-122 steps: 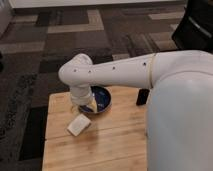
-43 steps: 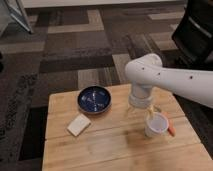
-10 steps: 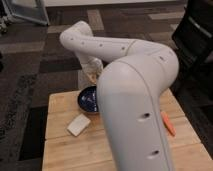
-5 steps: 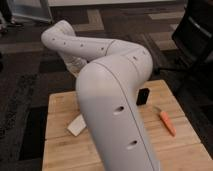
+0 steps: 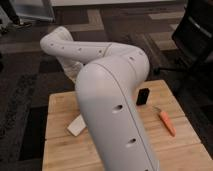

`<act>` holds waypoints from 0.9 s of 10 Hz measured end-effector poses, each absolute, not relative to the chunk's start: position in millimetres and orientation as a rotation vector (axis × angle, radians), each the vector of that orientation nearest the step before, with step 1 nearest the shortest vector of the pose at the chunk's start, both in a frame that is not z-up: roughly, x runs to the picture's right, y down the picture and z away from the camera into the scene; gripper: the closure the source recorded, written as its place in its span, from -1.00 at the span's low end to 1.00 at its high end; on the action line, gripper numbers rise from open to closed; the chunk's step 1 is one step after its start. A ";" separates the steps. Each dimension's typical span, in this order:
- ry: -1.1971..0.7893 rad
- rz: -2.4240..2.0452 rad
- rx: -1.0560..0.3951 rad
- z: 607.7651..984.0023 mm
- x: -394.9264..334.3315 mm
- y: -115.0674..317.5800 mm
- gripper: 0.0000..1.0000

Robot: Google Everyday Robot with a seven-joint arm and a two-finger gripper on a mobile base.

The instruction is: Place the ceramic cup in the ceramic bowl

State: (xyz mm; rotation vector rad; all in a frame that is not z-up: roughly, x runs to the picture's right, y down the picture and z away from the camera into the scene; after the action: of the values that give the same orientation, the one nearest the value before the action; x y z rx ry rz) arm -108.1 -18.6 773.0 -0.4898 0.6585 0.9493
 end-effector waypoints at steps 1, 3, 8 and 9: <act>0.659 0.950 -0.498 775.2 -107.9 -13.4 1.00; 0.666 0.947 -0.511 782.0 -105.7 0.9 1.00; 0.675 0.910 -0.474 796.0 -103.7 16.8 0.85; 0.659 0.907 -0.463 795.3 -107.1 14.7 0.61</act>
State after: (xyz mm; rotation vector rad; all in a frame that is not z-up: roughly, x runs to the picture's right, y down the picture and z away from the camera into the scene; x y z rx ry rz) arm -107.1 14.7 795.3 -0.4626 0.6591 0.9067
